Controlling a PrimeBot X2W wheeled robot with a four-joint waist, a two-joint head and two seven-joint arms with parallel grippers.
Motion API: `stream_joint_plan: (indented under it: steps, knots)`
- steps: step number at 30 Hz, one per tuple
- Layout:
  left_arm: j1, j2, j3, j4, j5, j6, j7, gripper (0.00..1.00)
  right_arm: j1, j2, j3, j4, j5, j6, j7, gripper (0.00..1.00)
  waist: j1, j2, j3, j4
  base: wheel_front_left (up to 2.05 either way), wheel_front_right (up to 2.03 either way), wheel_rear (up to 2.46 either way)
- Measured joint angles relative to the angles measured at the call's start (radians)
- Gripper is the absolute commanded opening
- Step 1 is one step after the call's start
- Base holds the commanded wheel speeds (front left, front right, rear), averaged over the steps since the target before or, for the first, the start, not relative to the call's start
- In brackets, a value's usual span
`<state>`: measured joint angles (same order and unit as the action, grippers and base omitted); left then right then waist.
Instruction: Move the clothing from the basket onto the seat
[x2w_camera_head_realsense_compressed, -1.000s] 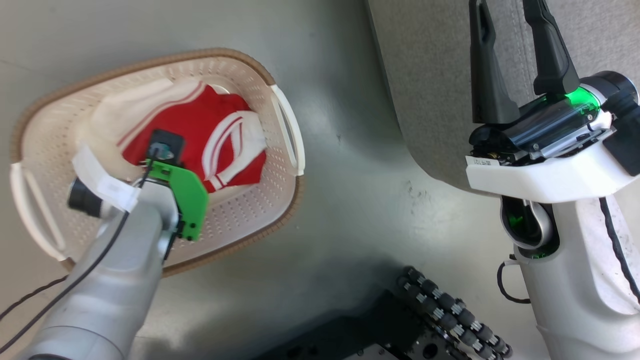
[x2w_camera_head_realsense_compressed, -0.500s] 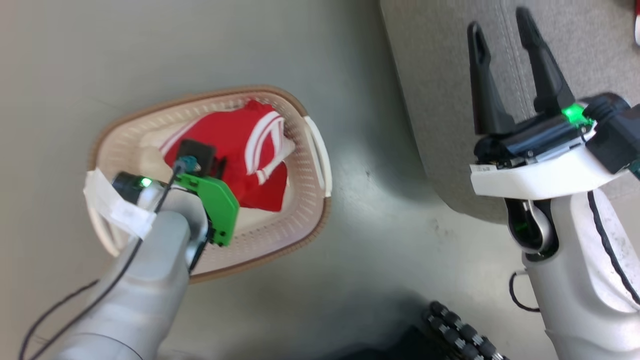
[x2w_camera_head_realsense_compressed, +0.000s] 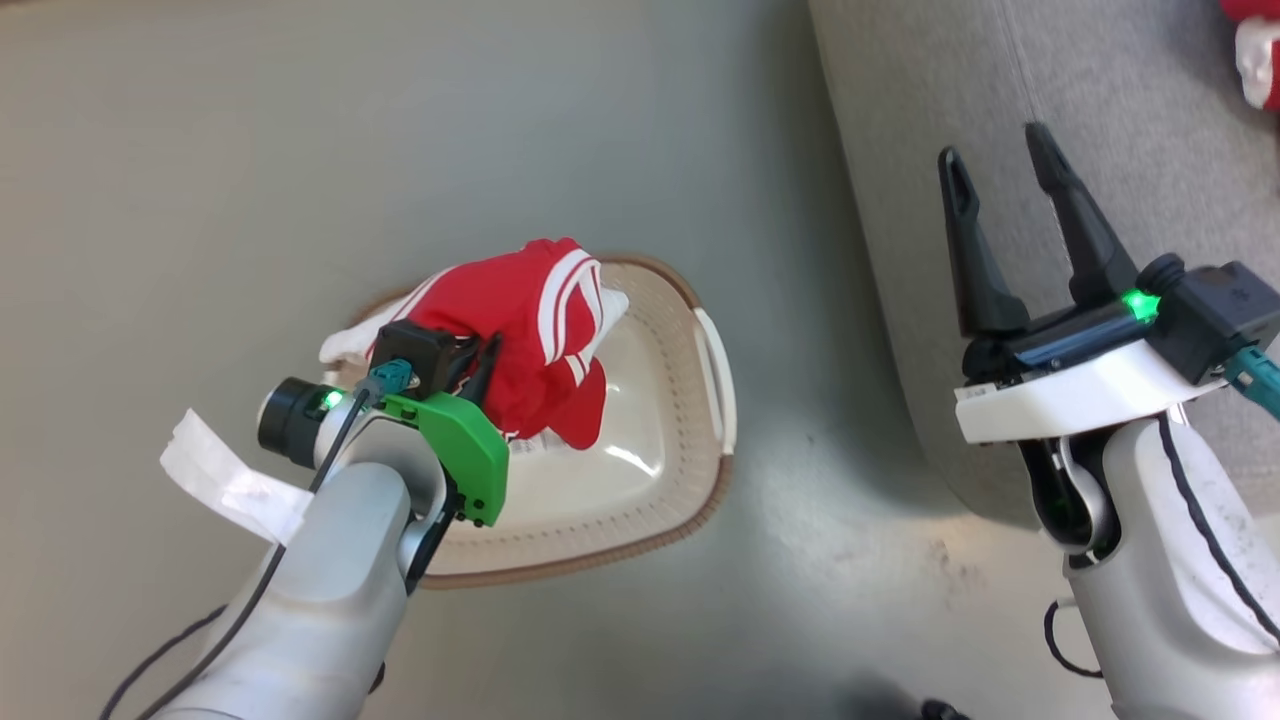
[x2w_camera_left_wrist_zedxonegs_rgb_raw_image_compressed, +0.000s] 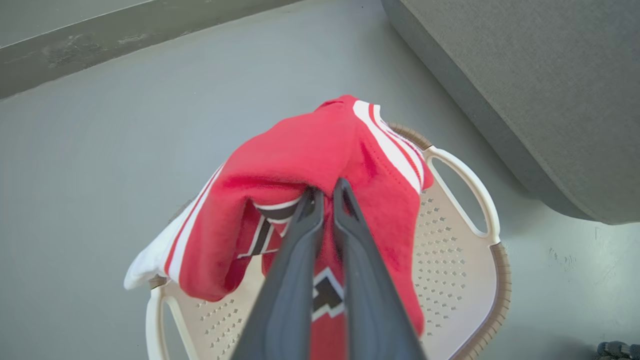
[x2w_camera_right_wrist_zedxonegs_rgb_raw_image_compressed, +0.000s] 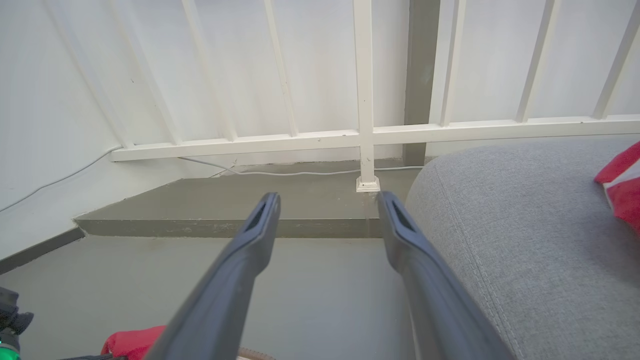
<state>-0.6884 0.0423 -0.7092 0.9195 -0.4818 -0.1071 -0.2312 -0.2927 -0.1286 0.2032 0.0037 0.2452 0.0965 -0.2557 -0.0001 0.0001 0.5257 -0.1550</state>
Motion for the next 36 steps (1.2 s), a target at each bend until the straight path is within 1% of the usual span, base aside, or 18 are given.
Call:
stream_joint_plan:
  steps: [10,19,25,26,34,36]
  knots:
    - [0.076,-0.001,-0.001,-0.102,-0.064,-0.016,-0.012,0.00,0.058,-0.001,0.015,0.063,0.003,0.000,0.000,1.00,0.0000,0.0000,-0.143,0.074,0.00,0.00,0.00]
    - [0.128,-0.001,-0.004,-0.239,-0.104,-0.017,-0.017,0.00,0.131,0.000,0.031,0.106,0.021,0.007,0.010,1.00,0.0000,0.0000,-0.276,0.124,0.00,0.00,0.00]
    - [0.161,-0.001,0.001,-0.351,-0.110,-0.017,-0.018,0.00,0.182,0.004,0.040,0.118,0.039,0.007,0.021,1.00,0.0000,0.0000,-0.360,0.149,0.00,0.00,0.00]
    - [0.175,-0.001,0.005,-0.387,-0.113,-0.017,-0.018,0.00,0.190,0.006,0.046,0.118,0.045,0.007,0.029,1.00,0.0000,0.0000,-0.385,0.156,0.00,0.00,0.00]
    - [0.223,0.006,0.005,-0.514,-0.112,-0.017,-0.018,0.00,0.235,0.011,0.068,0.116,0.052,0.008,0.048,1.00,0.0000,0.0000,-0.465,0.166,0.00,0.00,0.00]
    - [0.228,0.008,0.006,-0.526,-0.112,-0.017,-0.018,0.00,0.242,0.012,0.069,0.116,0.055,0.008,0.050,1.00,-0.0001,0.0000,-0.473,0.165,0.00,0.00,0.00]
